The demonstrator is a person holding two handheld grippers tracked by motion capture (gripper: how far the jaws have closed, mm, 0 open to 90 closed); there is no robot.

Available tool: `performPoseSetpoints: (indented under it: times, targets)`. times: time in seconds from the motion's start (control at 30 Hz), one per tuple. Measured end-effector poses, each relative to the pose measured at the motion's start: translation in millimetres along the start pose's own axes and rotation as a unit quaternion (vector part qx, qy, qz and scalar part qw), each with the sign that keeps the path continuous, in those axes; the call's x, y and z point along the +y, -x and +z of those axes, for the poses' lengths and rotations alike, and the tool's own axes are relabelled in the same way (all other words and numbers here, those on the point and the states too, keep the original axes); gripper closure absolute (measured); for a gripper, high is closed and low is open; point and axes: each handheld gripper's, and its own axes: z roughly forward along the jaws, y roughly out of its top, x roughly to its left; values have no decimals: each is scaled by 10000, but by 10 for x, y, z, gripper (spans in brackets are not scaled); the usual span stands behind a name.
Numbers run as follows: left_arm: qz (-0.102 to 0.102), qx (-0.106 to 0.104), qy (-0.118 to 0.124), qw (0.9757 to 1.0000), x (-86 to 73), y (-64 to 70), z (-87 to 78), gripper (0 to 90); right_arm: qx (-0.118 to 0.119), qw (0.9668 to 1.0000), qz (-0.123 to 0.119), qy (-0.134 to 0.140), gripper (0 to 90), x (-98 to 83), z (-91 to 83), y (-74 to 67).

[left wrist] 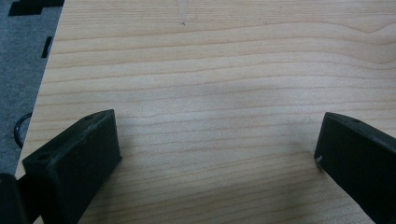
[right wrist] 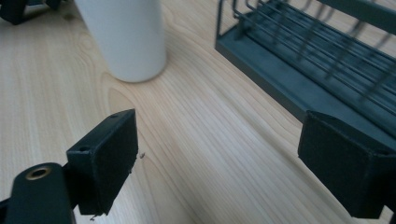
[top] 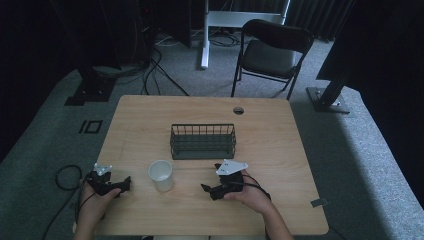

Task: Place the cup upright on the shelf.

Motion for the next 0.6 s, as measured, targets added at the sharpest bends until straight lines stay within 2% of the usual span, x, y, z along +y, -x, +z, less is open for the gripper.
performPoseSetpoints:
  times: [0.27,0.6]
  targets:
    - [1,0,-1,10000,0,0,0,3,191,9997,-101,112,120,100,121,-108]
    - [-3,0,3,10000,0,0,0,3,461,9982,-351,182,127,275,303,-273]
